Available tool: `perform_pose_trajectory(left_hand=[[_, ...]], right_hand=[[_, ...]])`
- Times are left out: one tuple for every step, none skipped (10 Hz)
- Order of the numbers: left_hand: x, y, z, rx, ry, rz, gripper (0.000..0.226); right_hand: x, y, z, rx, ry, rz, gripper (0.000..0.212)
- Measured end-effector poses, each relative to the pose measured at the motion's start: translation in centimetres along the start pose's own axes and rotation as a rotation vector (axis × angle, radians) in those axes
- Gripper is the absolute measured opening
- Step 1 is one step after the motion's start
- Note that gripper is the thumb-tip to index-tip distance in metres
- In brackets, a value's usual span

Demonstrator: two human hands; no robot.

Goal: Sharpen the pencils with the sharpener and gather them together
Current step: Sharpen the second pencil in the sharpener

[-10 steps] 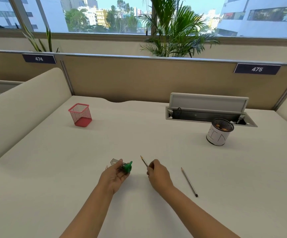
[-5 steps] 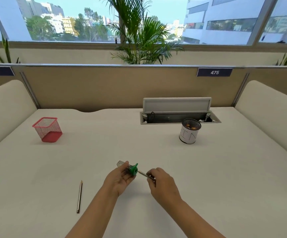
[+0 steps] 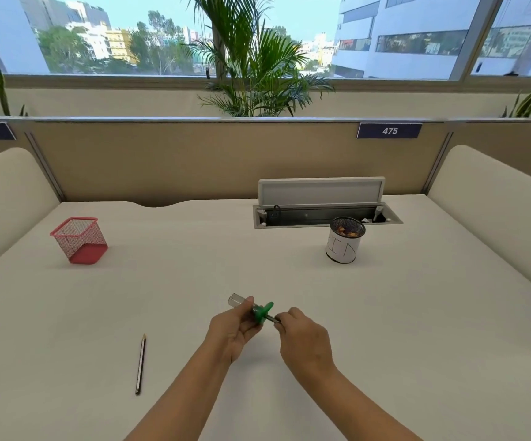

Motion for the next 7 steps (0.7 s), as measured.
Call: perform_pose_trajectory(left_hand=[[-0.4,0.0,-0.1,-0.034,0.024,0.019,0.010],[-1.2,-0.1,-1.0,-0.078,0.081,0.097,0.011],[-1.9,-0.1,-1.9,-0.104,0.175,0.165,0.013],[-1.5,0.3,-2.2,-0.085,0.192,0.121,0.013],[-1.0,0.7,-2.4,-0.062,0.115,0.059,0.011],[-0.8,0.7,-2.1,-0.038,0.051,0.018,0.011],[-1.3,0.7,-1.8,-0.048,0.053,0.025,0.011]], right_hand=[[-1.4,0.0,-0.8,-0.148,0.073,0.127,0.016],[-6.1,-2.7,-3.5,-0.870,1.036,0.585,0.027],[-7.2,-4.1,-1.6,-1.144,1.585,0.686,0.033],[-5.8,-2.6,-2.1,-0.823,1.151,0.595,0.022],[-2.7,0.3,-2.2,-0.348,0.536,0.252,0.019],[0.6,0.8,-0.7,-0.016,0.094,-0.023,0.015],[0.4,0.9,-0.4,-0.013,-0.016,-0.004,0.030]])
Point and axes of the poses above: each hand's wrist, its own y-axis towards the middle knuckle, its own x-axis out of the back of the hand, z = x × y, the point moved 10 cm from there along y, towards the middle knuckle, and after that the axes turned 2 degrees about z, right-handed, at the moved point
